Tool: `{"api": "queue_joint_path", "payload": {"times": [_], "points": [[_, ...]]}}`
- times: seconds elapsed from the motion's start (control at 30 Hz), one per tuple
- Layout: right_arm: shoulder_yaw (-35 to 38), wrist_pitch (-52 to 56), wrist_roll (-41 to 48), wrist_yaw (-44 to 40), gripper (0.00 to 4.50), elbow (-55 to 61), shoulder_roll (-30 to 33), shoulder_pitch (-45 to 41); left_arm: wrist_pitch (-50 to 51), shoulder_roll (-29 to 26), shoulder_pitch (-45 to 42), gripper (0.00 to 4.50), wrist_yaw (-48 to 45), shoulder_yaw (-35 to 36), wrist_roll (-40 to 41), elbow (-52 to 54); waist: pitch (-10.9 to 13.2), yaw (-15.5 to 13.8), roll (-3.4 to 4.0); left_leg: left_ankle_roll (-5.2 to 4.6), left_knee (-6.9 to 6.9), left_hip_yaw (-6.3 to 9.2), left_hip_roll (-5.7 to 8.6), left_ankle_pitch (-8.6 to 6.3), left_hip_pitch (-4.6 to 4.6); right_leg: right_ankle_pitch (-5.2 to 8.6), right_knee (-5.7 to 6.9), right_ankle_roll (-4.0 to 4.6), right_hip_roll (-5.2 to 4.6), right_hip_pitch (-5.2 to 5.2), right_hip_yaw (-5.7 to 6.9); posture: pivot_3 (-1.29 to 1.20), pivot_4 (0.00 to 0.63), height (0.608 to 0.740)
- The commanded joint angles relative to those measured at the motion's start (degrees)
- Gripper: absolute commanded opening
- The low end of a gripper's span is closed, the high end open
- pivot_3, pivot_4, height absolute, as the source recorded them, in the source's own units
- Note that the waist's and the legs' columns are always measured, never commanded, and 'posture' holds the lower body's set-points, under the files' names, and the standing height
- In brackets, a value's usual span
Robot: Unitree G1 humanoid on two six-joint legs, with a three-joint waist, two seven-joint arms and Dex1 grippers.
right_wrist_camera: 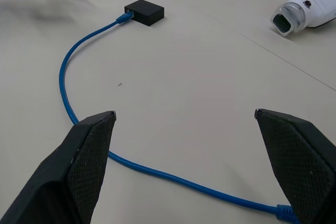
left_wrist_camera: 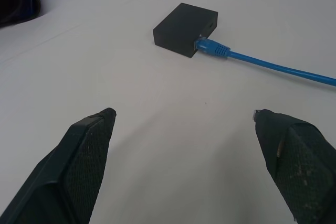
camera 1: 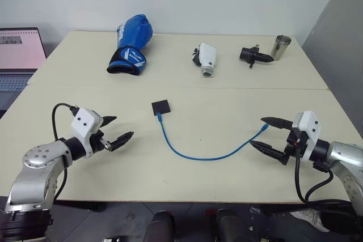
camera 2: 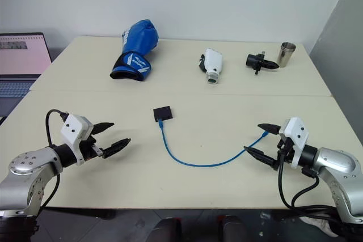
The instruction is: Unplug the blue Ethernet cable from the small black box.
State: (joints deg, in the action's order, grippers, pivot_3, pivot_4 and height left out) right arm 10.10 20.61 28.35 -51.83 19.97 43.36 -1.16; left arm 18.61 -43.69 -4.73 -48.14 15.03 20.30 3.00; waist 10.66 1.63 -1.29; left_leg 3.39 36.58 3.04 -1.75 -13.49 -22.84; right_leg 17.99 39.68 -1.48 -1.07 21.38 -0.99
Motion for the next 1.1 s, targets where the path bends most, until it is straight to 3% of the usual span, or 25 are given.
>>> {"api": "queue_joint_path", "payload": {"times": [0.03, 0.43, 0.77, 1.1], "points": [[1.5, 0.2, 1.1, -0.4, 4.50, 2.1, 0.7, -0.4, -0.7, -0.1, -1.3, 4.49, 0.2, 1.5, 1.3, 2.4, 0.0, 0.0, 0.00, 0.00, 0.00, 0.00, 0.00, 0.00, 0.00, 0.00, 0.00, 0.00, 0.00, 0.00, 0.00, 0.00, 0.150, 0.740], [-0.1, 1.5, 0.9, -0.3, 4.50, 3.3, 0.2, -1.8, 1.1, -0.7, 0.7, 4.49, 0.3, 1.8, 0.9, 4.5, 0.0, 0.0, 0.00, 0.00, 0.00, -0.01, 0.00, 0.00, 0.00, 0.00, 0.00, 0.00, 0.00, 0.00, -0.01, 0.00, 0.150, 0.740], [-8.2, 2.4, -1.0, 1.6, 4.50, 3.7, -4.1, -6.6, -1.3, -1.7, 2.5, 4.49, -0.5, 3.1, -0.1, 2.0, 0.0, 0.1, 0.00, 0.00, 0.00, 0.01, -0.02, 0.00, 0.00, 0.00, 0.01, 0.00, 0.01, 0.00, -0.01, 0.00, 0.150, 0.740], [-27.2, 5.9, -13.9, 15.9, 4.50, -7.8, -26.3, -22.4, -7.5, -5.4, 0.7, 4.49, -9.2, 2.9, 0.4, -7.1, 0.0, 0.1, 0.01, 0.00, -0.08, -0.02, -0.06, 0.00, -0.03, 0.02, 0.27, 0.06, 0.08, 0.26, -0.02, 0.00, 0.150, 0.740]]}}
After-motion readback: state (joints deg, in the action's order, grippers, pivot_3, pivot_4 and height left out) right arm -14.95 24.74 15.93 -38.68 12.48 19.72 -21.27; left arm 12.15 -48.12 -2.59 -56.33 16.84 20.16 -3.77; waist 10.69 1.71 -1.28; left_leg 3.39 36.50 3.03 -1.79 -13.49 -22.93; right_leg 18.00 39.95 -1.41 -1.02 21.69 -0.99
